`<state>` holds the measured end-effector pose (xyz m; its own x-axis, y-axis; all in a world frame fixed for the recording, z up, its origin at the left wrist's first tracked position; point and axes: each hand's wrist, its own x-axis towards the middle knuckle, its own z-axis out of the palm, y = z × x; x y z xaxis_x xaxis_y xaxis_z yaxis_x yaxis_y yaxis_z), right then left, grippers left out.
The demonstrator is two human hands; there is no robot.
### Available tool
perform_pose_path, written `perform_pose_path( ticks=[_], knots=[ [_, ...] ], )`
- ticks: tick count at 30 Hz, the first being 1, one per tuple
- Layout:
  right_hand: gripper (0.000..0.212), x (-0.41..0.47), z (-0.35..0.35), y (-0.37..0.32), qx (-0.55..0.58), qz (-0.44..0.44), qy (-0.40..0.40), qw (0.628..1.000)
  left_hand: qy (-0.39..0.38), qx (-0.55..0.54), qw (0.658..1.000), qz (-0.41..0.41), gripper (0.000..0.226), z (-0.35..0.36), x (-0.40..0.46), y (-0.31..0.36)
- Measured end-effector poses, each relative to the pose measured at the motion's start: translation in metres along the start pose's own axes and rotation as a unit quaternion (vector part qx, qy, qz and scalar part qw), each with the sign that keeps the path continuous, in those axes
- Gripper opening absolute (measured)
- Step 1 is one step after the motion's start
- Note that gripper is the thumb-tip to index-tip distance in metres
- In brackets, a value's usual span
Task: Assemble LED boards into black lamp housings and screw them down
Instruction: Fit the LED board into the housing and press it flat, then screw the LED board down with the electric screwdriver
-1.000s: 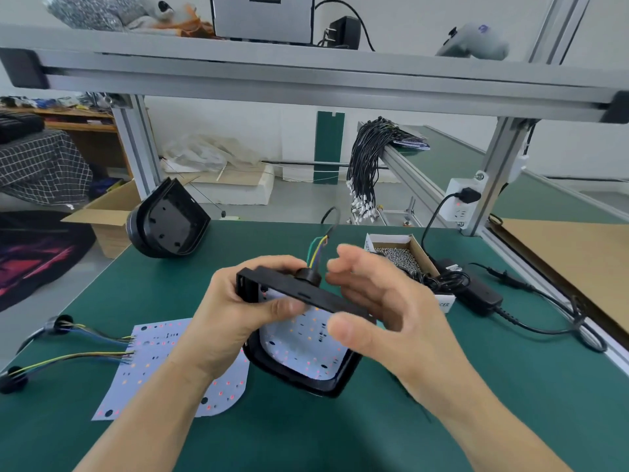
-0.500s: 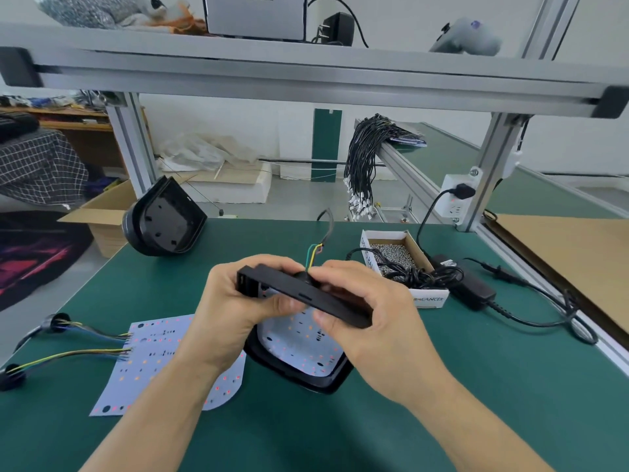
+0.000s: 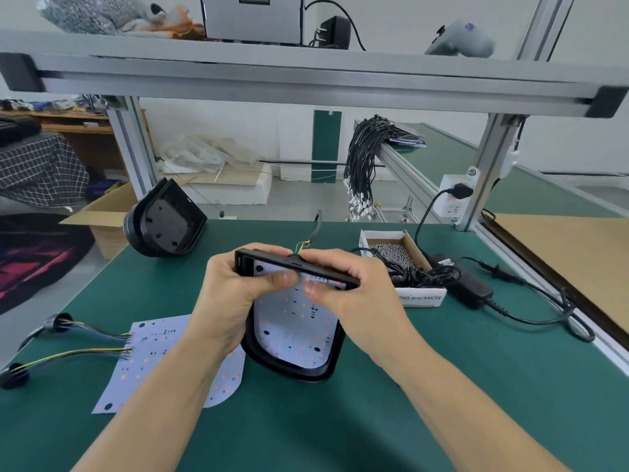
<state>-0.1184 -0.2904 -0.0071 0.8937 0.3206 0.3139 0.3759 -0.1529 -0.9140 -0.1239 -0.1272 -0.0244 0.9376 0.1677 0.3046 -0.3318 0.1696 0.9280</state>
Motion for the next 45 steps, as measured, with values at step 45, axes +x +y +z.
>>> perform_pose_path(
  ticks=[45],
  knots=[
    [0.009,0.045,-0.126,0.036,0.188,0.161,0.064,0.967,0.014,0.417,0.866,-0.276,0.089,0.009,0.039,-0.059]
  ],
)
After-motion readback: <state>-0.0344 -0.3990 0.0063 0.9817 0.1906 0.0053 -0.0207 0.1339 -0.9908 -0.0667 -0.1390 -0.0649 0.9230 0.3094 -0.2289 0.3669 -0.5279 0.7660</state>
